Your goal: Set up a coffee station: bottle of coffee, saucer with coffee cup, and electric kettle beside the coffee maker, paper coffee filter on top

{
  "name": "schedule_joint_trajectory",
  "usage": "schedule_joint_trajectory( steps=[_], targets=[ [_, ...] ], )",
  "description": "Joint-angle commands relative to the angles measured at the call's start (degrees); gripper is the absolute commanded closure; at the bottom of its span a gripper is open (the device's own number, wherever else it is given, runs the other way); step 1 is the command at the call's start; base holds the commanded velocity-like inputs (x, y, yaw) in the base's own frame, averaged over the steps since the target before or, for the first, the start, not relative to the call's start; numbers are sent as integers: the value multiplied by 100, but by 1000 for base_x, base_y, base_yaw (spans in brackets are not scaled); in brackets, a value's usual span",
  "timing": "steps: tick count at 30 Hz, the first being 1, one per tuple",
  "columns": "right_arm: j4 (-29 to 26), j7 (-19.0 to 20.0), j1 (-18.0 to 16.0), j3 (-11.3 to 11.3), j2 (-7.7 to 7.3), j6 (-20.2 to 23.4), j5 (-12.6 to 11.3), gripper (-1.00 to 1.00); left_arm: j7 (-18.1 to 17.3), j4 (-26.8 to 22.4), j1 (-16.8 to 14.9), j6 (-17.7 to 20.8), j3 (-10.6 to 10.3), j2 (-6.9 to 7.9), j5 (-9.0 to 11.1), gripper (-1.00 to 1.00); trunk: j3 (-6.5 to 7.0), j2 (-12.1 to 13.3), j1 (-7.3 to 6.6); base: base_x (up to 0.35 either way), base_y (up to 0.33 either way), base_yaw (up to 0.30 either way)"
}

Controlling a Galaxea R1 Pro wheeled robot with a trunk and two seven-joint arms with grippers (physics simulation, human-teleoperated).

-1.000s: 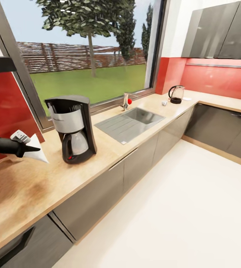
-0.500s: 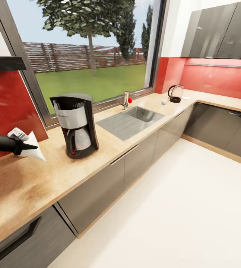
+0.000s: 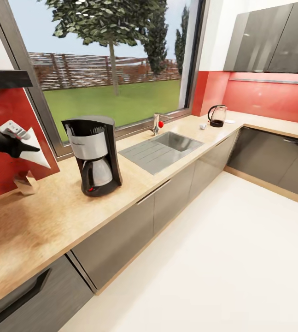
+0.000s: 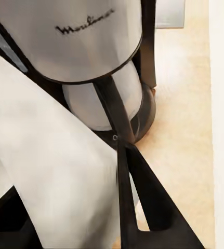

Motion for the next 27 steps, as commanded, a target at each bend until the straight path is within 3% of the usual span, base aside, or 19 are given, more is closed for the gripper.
schedule_joint_trajectory(
  steps=[1,3,8,18,21,25,27],
  targets=[
    [1,-3,-3,-3,0,-16,6,-100,-52,-3,-178,84,-135,-6,-52,100,-11,-11,3,0,0,0],
    [1,-3,-3,-2,0,-16,6,-100,-52,3,-532,191,-404,-16,-103,100,-11,-11,3,0,0,0],
    [1,-3,-3,0,0,-16,6,-100,-52,0,-1077,237,-1014,-33,-259,100,-11,-11,3,0,0,0],
    [-7,-3,-3,-3,0,-23,6,-100,-52,-67,-1790,246,-2102,-168,-327,100,-11,-11,3,0,0,-7],
    [-7,-3,-3,-3,0,-25,6,-100,-52,-99,-1820,249,-2202,-266,-473,100,-11,-11,3,0,0,-193],
    [-8,-3,-3,-3,0,-24,6,-100,-52,-137,-1790,245,-2220,-496,-1100,100,-11,-11,3,0,0,-250],
    [-8,-3,-3,-3,0,-25,6,-100,-52,-146,-1784,243,-2222,-544,-1259,100,-11,-11,3,0,0,-261]
  ],
)
